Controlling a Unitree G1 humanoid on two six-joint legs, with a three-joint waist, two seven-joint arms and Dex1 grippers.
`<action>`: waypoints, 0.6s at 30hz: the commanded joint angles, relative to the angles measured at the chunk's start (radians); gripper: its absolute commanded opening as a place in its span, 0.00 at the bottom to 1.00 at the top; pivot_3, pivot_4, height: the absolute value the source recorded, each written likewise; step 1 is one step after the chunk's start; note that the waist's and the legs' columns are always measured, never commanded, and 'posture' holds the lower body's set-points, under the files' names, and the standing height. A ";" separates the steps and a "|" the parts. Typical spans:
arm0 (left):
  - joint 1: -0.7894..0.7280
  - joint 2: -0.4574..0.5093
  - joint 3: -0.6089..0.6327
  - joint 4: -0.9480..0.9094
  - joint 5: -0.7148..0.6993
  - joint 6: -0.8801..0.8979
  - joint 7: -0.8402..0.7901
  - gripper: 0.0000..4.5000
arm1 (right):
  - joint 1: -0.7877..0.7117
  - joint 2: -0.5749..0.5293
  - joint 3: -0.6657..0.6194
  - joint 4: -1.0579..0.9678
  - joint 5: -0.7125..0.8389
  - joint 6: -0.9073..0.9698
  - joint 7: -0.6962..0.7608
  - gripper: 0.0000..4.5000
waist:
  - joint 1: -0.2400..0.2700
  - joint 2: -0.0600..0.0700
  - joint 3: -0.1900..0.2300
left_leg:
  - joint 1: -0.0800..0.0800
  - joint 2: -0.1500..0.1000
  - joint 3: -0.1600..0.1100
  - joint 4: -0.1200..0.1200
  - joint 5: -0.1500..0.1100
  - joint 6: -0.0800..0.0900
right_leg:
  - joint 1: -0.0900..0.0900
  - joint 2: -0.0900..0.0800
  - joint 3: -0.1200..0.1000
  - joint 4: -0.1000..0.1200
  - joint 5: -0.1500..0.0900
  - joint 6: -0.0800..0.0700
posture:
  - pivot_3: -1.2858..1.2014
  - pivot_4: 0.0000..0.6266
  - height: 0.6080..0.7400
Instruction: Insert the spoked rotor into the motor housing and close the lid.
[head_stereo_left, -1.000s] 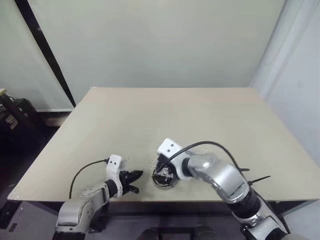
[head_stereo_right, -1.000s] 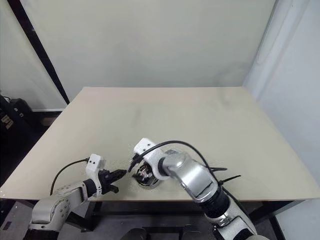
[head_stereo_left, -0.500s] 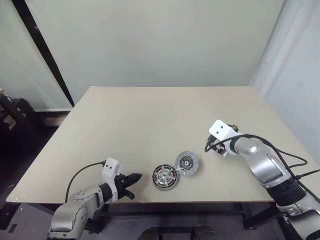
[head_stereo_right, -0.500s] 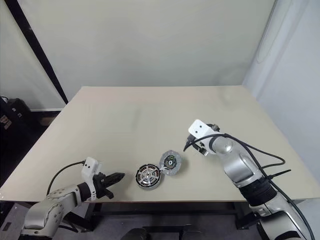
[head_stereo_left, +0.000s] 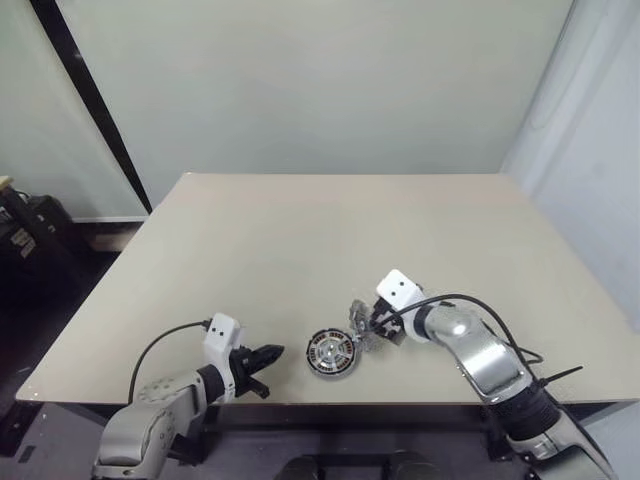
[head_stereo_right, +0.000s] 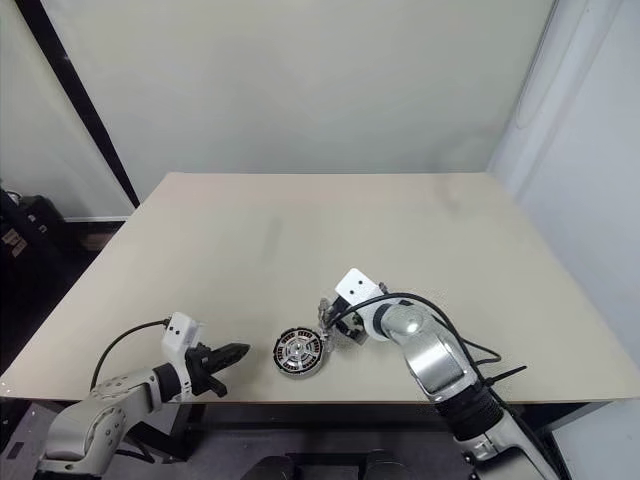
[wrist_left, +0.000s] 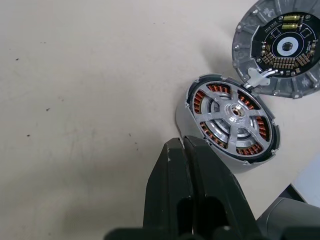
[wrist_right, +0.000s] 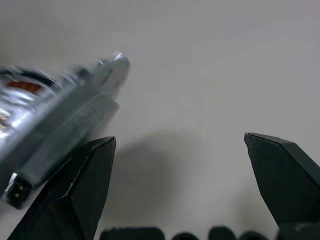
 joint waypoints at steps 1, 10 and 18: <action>-0.007 0.011 0.023 -0.045 -0.010 -0.003 0.008 0.00 | 0.012 0.069 -0.009 -0.087 0.019 0.065 -0.038 1.00 | 0.000 0.000 0.000 | 0.000 0.000 0.000 0.000 0.000 0.000 | 0.000 0.000 0.000 0.000 0.000 0.000 | 0.52 0.00 1.00; 0.003 -0.001 0.017 -0.071 -0.015 0.000 0.027 0.00 | 0.058 0.155 0.079 -0.036 0.001 0.029 -0.076 1.00 | 0.000 0.000 0.000 | 0.001 0.000 0.000 -0.001 0.000 0.000 | -0.001 0.000 0.000 0.001 0.000 0.000 | 0.52 0.00 1.00; 0.017 -0.005 0.011 -0.080 -0.019 -0.003 0.031 0.00 | 0.037 0.127 0.055 0.021 0.036 -0.098 -0.002 1.00 | 0.000 0.000 0.000 | 0.001 0.000 0.000 0.000 0.000 0.000 | 0.000 0.000 0.000 0.001 0.000 0.000 | 0.52 0.00 1.00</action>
